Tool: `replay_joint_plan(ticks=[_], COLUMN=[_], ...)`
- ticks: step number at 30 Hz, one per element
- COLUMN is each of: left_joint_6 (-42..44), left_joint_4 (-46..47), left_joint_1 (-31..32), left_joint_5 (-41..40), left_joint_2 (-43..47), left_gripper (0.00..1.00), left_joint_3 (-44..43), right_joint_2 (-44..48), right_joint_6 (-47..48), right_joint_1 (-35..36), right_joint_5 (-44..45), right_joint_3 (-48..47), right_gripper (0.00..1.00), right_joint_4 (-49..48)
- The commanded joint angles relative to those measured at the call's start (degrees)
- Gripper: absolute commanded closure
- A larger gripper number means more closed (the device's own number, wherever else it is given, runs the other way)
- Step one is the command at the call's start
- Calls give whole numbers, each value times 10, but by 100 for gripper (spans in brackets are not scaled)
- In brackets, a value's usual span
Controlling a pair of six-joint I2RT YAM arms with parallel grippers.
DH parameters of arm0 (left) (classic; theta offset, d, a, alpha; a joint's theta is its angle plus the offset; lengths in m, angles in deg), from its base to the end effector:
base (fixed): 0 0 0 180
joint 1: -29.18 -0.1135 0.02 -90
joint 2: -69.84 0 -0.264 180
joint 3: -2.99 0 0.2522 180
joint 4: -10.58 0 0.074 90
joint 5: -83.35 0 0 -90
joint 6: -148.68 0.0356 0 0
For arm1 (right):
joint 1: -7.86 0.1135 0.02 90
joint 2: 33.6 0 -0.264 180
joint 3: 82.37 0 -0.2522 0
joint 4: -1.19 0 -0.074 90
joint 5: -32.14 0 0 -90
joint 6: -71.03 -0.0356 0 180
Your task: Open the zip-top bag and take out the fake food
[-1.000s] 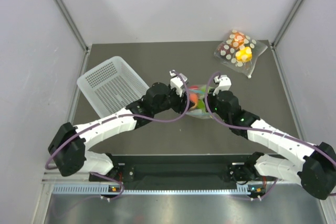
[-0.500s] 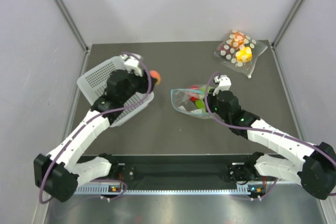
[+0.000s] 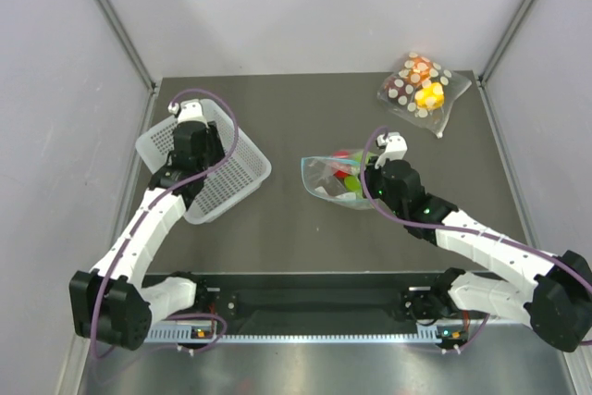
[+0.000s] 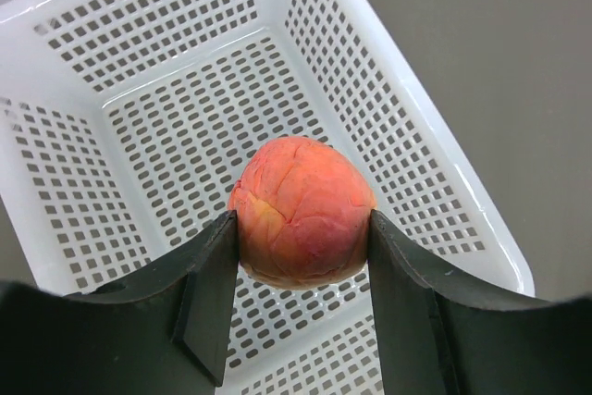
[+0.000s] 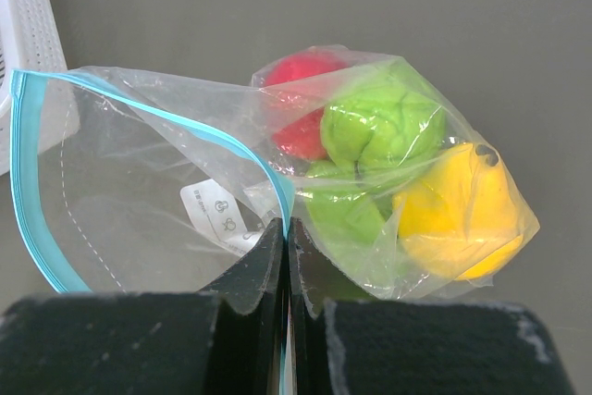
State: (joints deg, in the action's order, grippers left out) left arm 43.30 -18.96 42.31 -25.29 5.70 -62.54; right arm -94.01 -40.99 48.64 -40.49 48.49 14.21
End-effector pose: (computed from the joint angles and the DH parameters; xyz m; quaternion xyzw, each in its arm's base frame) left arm 0.2480 -0.0462 0.3064 -0.0998 0.8447 0.0098 0.5257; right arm 0.1852 0.1457 0.2494 -0.0545 0.8327 0.1711 0.5238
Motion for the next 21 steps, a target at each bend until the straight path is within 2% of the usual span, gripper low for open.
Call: replay_joint_plan(ticks=[1, 3, 4, 5, 7, 12, 16, 19, 21], left_joint_6=[-11, -13, -14, -14, -13, 1, 14, 30, 45], left_joint_4=[-2, -3, -3, -4, -5, -5, 3, 29, 36], left_joint_1=[-6, -7, -7, -7, -8, -7, -5, 22, 64], left_joint_5=[-14, -5, -5, -6, -6, 3, 57, 87, 88], left_joint_2=[0, -3, -5, -6, -9, -10, -3, 16, 23], left_gripper=[47, 38, 27, 11, 1, 1, 1, 1, 1], left_joint_3=[2, 1, 0, 0, -1, -3, -10, -4, -6], right_joint_2=[4, 3, 2, 1, 1, 2, 3, 4, 5], right_joint_6=[8, 8, 8, 8, 8, 8, 10, 11, 12], right_joint_1=[9, 9, 9, 9, 9, 9, 9, 9, 9], right_joint_5=[8, 7, 7, 7, 7, 7, 7, 7, 7], right_joint_3=[-24, -24, -25, -25, -25, -24, -29, -31, -32], right_gripper=[100, 100, 100, 100, 100, 100, 100, 100, 100], right_joint_4=[-7, -8, -7, -8, -8, -5, -3, -1, -1])
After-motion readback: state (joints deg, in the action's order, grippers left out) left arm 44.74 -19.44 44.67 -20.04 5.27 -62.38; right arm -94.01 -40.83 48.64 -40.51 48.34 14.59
